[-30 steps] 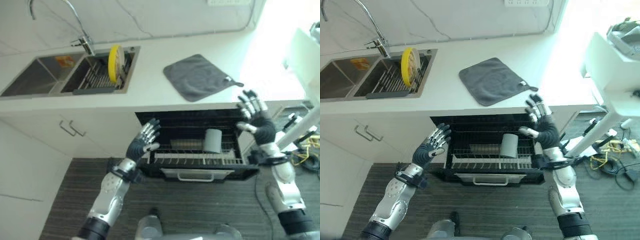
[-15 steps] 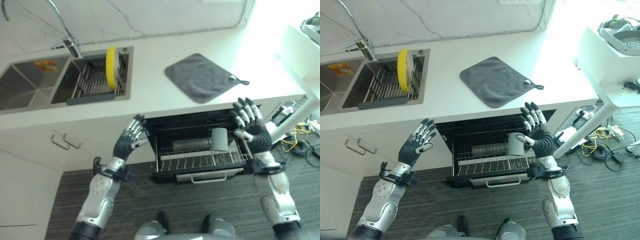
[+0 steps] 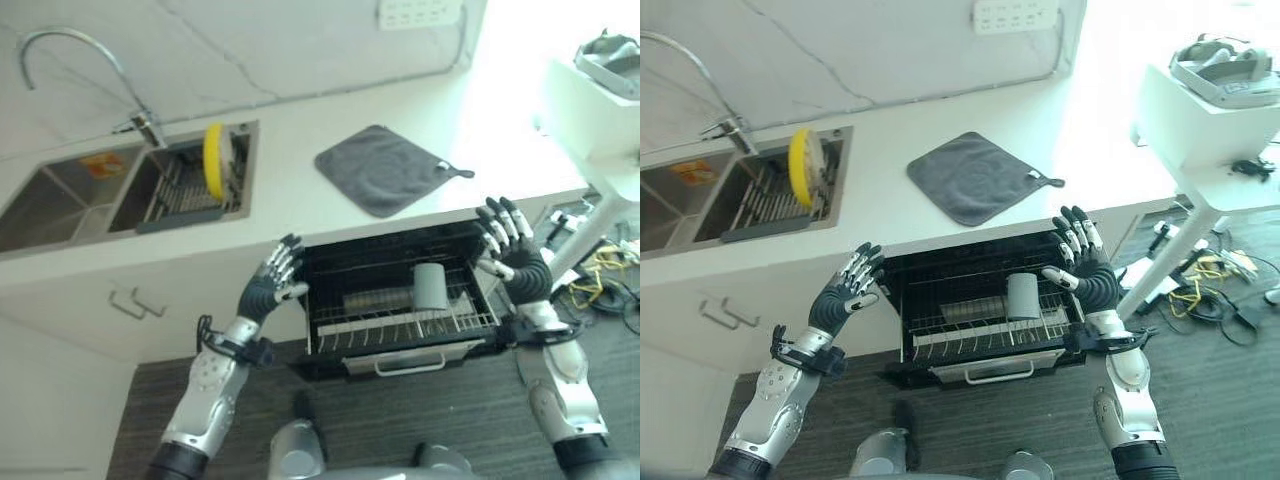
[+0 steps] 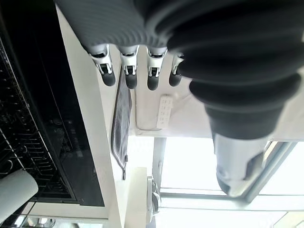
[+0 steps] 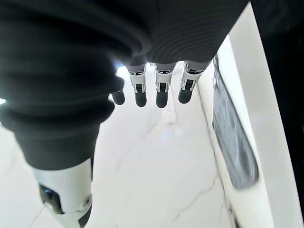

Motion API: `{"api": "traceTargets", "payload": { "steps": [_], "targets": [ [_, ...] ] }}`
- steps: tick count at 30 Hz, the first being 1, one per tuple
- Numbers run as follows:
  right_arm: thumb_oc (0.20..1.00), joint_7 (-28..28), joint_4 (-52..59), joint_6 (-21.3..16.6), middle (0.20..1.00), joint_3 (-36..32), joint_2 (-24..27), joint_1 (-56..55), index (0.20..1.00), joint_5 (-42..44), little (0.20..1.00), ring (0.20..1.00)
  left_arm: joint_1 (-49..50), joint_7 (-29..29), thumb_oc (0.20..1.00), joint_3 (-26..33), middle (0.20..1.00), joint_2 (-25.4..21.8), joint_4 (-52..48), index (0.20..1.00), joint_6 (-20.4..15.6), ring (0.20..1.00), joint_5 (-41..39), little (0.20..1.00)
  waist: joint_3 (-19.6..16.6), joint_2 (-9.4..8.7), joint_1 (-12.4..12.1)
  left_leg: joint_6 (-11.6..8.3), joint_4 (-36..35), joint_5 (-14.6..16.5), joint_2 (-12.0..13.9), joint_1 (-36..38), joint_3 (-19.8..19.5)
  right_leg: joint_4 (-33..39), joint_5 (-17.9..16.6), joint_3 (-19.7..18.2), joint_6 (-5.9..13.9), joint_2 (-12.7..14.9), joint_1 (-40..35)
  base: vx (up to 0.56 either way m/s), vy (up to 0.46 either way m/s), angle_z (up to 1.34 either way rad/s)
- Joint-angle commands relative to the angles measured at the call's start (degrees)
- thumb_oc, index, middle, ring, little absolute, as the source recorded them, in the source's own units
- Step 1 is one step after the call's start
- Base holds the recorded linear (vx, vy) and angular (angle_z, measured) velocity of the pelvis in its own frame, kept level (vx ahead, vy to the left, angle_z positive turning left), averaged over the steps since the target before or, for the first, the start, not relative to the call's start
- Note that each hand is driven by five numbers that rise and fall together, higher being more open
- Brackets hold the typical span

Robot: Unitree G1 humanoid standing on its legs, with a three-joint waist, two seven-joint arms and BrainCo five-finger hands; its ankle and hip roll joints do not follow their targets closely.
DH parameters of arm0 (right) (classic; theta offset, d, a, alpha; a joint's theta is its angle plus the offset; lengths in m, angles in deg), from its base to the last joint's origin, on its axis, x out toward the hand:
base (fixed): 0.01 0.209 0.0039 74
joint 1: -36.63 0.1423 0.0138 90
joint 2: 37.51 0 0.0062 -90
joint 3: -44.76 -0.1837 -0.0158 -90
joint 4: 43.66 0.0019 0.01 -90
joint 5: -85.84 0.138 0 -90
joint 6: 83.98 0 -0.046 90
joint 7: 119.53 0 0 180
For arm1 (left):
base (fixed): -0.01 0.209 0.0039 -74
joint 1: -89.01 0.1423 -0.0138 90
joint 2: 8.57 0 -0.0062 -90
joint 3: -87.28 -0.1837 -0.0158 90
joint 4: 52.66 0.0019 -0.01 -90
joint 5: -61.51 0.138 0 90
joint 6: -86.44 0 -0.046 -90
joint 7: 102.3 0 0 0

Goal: Place the dishes in the dishwasher.

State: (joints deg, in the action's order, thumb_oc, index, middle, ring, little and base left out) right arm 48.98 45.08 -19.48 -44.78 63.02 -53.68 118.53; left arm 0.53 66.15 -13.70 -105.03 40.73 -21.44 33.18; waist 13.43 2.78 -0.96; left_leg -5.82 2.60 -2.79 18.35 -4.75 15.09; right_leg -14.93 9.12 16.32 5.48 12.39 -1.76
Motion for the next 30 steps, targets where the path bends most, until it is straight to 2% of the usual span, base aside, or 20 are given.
{"api": "traceTargets", "payload": {
  "steps": [1,2,3,4,5,8,10,13,15,17,18,20,22,28,30],
  "targets": [
    [1.0,0.82,3.2,-5.22,1.0,-2.39,-0.01,2.17,1.0,2.05,1.0,1.0,-1.32,0.11,1.0,3.12,1.0,-1.03,-3.75,1.0,-3.76,1.0,-0.63,1.0,-0.69,-0.98,-0.69,-1.05,0.62,-0.1,-4.16,4.27,0.06,5.58,-0.59,4.64,1.87,0.91,-5.86,0.16,0.367,-0.33],
    [1.0,1.08,3.14,-5.5,1.0,-2.55,-0.55,2.01,1.0,3.38,1.0,1.0,-1.45,-0.06,1.0,3.28,1.0,-1.06,-3.96,1.0,-3.59,1.0,0.1,1.0,-1.04,-1.12,-1.04,-0.27,1.26,1.08,-5.68,4.29,-1.1,5.35,-0.86,4.17,2.15,1.51,-6.06,0.2,0.454,-0.29],
    [1.0,1.2,3.21,-6.18,1.0,-3.15,-2.57,1.39,1.0,2.22,1.0,1.0,-1.64,0.69,1.0,3.69,1.0,-1.56,-4.39,1.0,-2.58,1.0,1.39,1.0,-2.14,-1.19,-1.57,1.73,0.58,2.94,-8.93,5.45,-2.7,4.37,-1.37,3.15,2.98,2.47,-5.48,0.21,0.464,-0.22],
    [1.0,1.26,3.54,-5.88,1.0,-3.19,-3.36,1.19,1.0,1.14,1.0,1.0,-1.78,1.41,1.0,3.85,1.0,-1.91,-4.21,1.0,-2.26,1.0,1.11,1.0,-2.43,-1.28,-1.78,2.78,0.05,3.58,-10.48,6.12,-3.7,3.69,-2.28,2.32,3.53,2.85,-4.97,0.21,0.5,-0.13],
    [1.0,1.34,4.24,-5.48,1.0,-3.16,-4.43,0.78,1.0,0.28,1.0,1.0,-1.77,2.03,1.0,4.6,1.0,-2.23,-4.01,1.0,-1.84,1.0,1.14,1.0,-3.22,-1.35,-1.88,4.3,-1.03,4.31,-12.08,6.94,-4.18,2.77,-4.69,1.53,4.27,3.48,-3.62,0.12,0.317,-0.01],
    [1.0,1.95,5.0,-5.11,1.0,-3.63,-5.41,0.45,1.0,-0.31,1.0,1.0,-1.97,2.23,1.0,4.69,1.0,-2.52,-3.44,1.0,-2.06,1.0,1.78,1.0,-3.9,-1.67,-2.01,5.97,-2.62,5.28,-13.87,7.97,-3.75,1.87,-6.8,0.56,5.21,4.55,-2.71,0.07,0.235,-0.16],
    [1.0,3.05,5.62,-4.43,1.0,-3.68,-6.21,0.48,1.0,-0.3,1.0,1.0,-2.4,2.8,1.0,4.33,1.0,-2.9,-3.34,1.0,-1.78,1.0,2.5,1.0,-4.39,-1.99,-2.59,7.05,-4.36,5.72,-14.95,8.57,-2.64,1.93,-9.14,1.31,6.02,5.34,-2.64,0.02,0.109,-0.26],
    [1.0,2.87,5.85,-4.24,1.0,-2.89,-7.23,0.85,1.0,-0.49,1.0,1.0,-2.32,4.0,1.0,4.41,1.0,-3.15,-3.66,1.0,-1.29,1.0,3.69,1.0,-4.42,-2.11,-3.67,7.38,-6.32,5.45,-15.2,9.62,-0.55,1.52,-9.68,4.13,6.34,5.22,-3.13,-0.02,0.037,-0.27],
    [1.0,2.59,6.75,-4.06,1.0,-2.19,-6.81,1.36,1.0,-0.17,1.0,1.0,-2.34,4.61,1.0,4.79,1.0,-3.36,-4.06,1.0,-1.16,1.0,4.31,1.0,-4.12,-2.23,-3.9,7.76,-6.53,5.55,-15.4,9.68,0.34,0.37,-7.28,5.33,5.78,0.98,-2.12,-0.05,0.011,-0.32],
    [1.0,2.37,7.33,-4.04,1.0,-1.87,-6.23,1.24,1.0,-0.22,1.0,1.0,-2.51,4.71,1.0,5.25,1.0,-3.34,-4.69,1.0,-0.44,1.0,4.51,1.0,-3.53,-2.7,-4.01,7.89,-4.67,6.41,-16.1,9.19,0.49,-0.39,-7.59,6.07,5.46,0.32,-1.3,-0.03,0.009,-0.35],
    [1.0,1.63,6.97,-4.18,1.0,-1.24,-6.2,1.81,1.0,-0.57,1.0,1.0,-2.24,5.74,1.0,5.37,1.0,-3.33,-4.79,1.0,-0.64,1.0,4.82,1.0,-3.62,-2.54,-4.31,7.82,-5.49,5.39,-15.83,8.98,1.21,0.52,-7.91,7.17,4.88,0.69,-1.61,-0.04,0.003,-0.27],
    [1.0,2.25,6.07,-4.07,1.0,-0.46,-5.05,2.92,1.0,-0.16,1.0,1.0,-2.24,6.02,1.0,5.76,1.0,-3.51,-4.99,1.0,-0.37,1.0,3.83,1.0,-3.45,-2.21,-4.54,6.95,-5.84,4.67,-15.59,8.87,1.43,3.8,-5.55,7.9,3.98,-0.68,-2.68,-0.05,-0.044,-0.38],
    [1.0,2.69,5.61,-4.05,1.0,-0.08,-4.66,3.64,1.0,0.32,1.0,1.0,-1.51,5.04,1.0,6.11,1.0,-2.95,-5.21,1.0,-0.69,1.0,3.2,1.0,-3.78,-2.15,-4.9,6.22,-6.52,3.94,-15.43,9.13,2.12,7.6,-6.12,8.93,4.15,-1.14,-3.82,0.0,-0.058,-0.31],
    [1.0,2.32,6.13,-4.26,1.0,0.03,-4.93,2.6,1.0,0.37,1.0,1.0,0.67,4.4,1.0,6.39,1.0,-2.29,-5.27,1.0,-0.56,1.0,3.22,1.0,-4.75,-2.05,-4.54,4.86,-6.87,3.32,-14.65,8.59,2.94,13.22,-5.16,8.68,2.7,-3.6,-5.89,0.02,-0.082,0.01],
    [1.0,2.39,6.45,-3.38,1.0,-0.03,-4.49,2.07,1.0,0.06,1.0,1.0,0.63,3.36,1.0,6.23,1.0,-2.01,-4.86,1.0,-0.61,1.0,3.25,1.0,-4.87,-2.3,-4.05,5.15,-4.26,4.8,-15.64,8.45,2.14,13.1,-4.92,7.54,2.0,-4.09,-5.59,0.02,-0.053,0.16]
  ]
}}
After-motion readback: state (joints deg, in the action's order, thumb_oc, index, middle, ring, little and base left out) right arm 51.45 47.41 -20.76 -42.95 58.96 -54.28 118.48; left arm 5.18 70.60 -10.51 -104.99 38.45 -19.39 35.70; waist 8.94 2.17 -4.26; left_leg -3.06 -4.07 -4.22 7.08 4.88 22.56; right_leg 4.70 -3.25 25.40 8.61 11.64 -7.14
